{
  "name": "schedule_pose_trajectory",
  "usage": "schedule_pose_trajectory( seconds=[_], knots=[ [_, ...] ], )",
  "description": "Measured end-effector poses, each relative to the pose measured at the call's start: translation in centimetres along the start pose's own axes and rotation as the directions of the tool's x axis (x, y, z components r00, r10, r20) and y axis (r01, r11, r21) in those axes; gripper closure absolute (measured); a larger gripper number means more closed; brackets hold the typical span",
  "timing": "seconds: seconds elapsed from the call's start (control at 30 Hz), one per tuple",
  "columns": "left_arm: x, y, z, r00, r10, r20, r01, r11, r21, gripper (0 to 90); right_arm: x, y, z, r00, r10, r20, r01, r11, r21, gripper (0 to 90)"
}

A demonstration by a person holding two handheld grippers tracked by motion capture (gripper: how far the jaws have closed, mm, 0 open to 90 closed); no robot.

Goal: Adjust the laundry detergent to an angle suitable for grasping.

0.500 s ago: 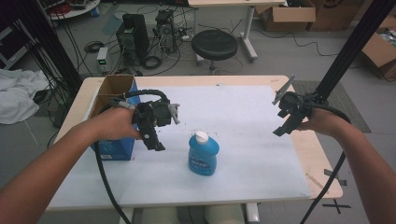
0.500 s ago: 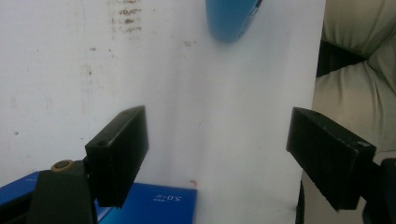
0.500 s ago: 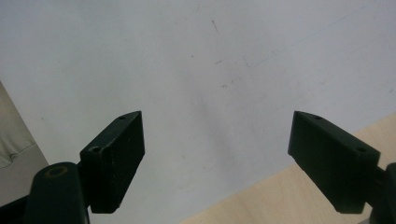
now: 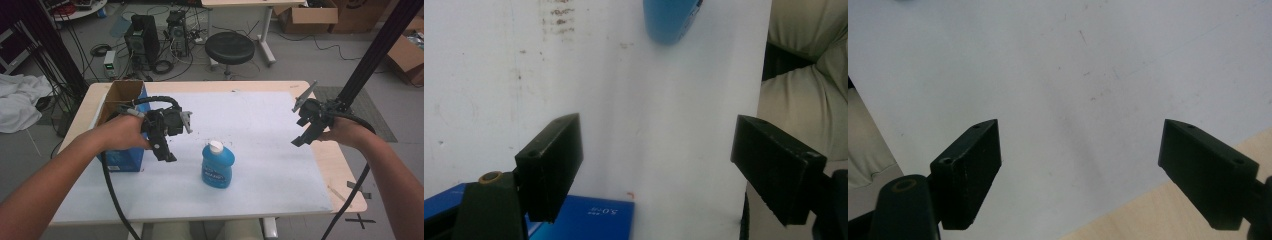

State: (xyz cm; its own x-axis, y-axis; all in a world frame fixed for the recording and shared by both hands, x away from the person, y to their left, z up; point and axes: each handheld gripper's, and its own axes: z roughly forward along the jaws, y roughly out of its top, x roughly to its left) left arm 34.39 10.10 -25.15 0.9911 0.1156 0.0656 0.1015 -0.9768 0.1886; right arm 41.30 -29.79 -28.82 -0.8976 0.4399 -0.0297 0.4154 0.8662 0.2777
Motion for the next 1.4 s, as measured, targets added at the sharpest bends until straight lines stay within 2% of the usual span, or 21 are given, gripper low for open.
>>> schedule_pose_trajectory(
  seconds=[0.23, 0.4, 0.8, 0.93, 0.97, 1.0, 1.07, 1.1, 1.17, 1.2, 1.27, 1.3, 1.33, 1.37, 1.4],
  knots=[
    [-0.2, 0.0, 0.0, 1.0000, 0.003, -0.003, -0.003, 1.0000, 0.002, 21.5, 0.6, 0.1, -0.1, 0.9999, -0.015, -0.005, 0.015, 1.000, -0.006, 17.1],
    [-0.1, -0.1, -0.1, 1.0000, 0.003, -0.007, -0.003, 1.0000, -0.003, 21.5, 1.4, 0.4, -0.2, 0.9991, -0.036, -0.021, 0.035, 0.998, -0.056, 17.1],
    [0.1, 0.0, 0.1, 1.0000, 0.003, -0.007, -0.003, 1.0000, -0.002, 21.4, 3.6, 0.2, -0.1, 0.9990, -0.034, -0.028, 0.030, 0.988, -0.148, 16.8],
    [0.1, 0.0, 0.1, 1.0000, 0.002, -0.006, -0.002, 1.0000, 0.001, 21.5, 4.4, -0.2, 0.4, 0.9989, -0.034, -0.033, 0.026, 0.978, -0.207, 16.9],
    [0.1, 0.0, 0.1, 1.0000, 0.003, -0.007, -0.003, 1.0000, -0.002, 21.5, 4.4, -0.2, 0.4, 0.9989, -0.034, -0.033, 0.026, 0.978, -0.207, 16.9],
    [0.1, 0.0, 0.1, 1.0000, 0.001, -0.007, -0.001, 1.0000, 0.000, 21.4, 4.7, -0.3, 0.6, 0.9987, -0.034, -0.037, 0.024, 0.970, -0.242, 16.9],
    [0.1, -0.1, 0.0, 1.0000, 0.001, -0.008, -0.001, 1.0000, 0.002, 21.4, 4.9, -0.4, 0.7, 0.9989, -0.030, -0.038, 0.019, 0.969, -0.247, 16.8],
    [0.1, -0.2, 0.0, 1.0000, 0.001, -0.008, -0.001, 1.0000, 0.000, 21.4, 5.3, -0.5, 0.9, 0.9986, -0.037, -0.037, 0.026, 0.961, -0.275, 16.7],
    [0.1, -0.2, 0.0, 1.0000, 0.000, -0.008, 0.000, 1.0000, -0.003, 21.4, 5.5, -0.5, 0.9, 0.9986, -0.035, -0.039, 0.022, 0.959, -0.282, 16.8],
    [0.0, -0.2, 0.0, 0.9999, -0.004, -0.009, 0.004, 1.0000, -0.004, 21.4, 5.9, -0.7, 1.2, 0.9985, -0.039, -0.037, 0.026, 0.951, -0.307, 16.7],
    [0.0, -0.2, 0.0, 0.9999, -0.003, -0.010, 0.003, 1.0000, -0.005, 21.4, 6.1, -0.8, 1.3, 0.9986, -0.036, -0.038, 0.023, 0.949, -0.314, 16.7],
    [0.0, -0.2, 0.0, 0.9999, 0.000, -0.011, 0.000, 1.0000, -0.002, 21.4, 6.4, -0.9, 1.6, 0.9984, -0.038, -0.041, 0.022, 0.942, -0.336, 16.5],
    [0.0, -0.2, 0.0, 1.0000, 0.001, -0.009, -0.001, 1.0000, -0.003, 21.4, 6.4, -0.9, 1.6, 0.9984, -0.038, -0.041, 0.022, 0.942, -0.336, 16.5],
    [0.0, -0.2, 0.0, 1.0000, 0.002, -0.008, -0.002, 1.0000, -0.002, 21.4, 6.5, -1.0, 1.7, 0.9982, -0.042, -0.043, 0.024, 0.937, -0.349, 16.2],
    [0.0, -0.2, 0.1, 1.0000, 0.004, -0.008, -0.004, 1.0000, -0.001, 21.4, 6.8, -1.1, 1.9, 0.9979, -0.040, -0.052, 0.017, 0.924, -0.381, 16.1]
  ],
)
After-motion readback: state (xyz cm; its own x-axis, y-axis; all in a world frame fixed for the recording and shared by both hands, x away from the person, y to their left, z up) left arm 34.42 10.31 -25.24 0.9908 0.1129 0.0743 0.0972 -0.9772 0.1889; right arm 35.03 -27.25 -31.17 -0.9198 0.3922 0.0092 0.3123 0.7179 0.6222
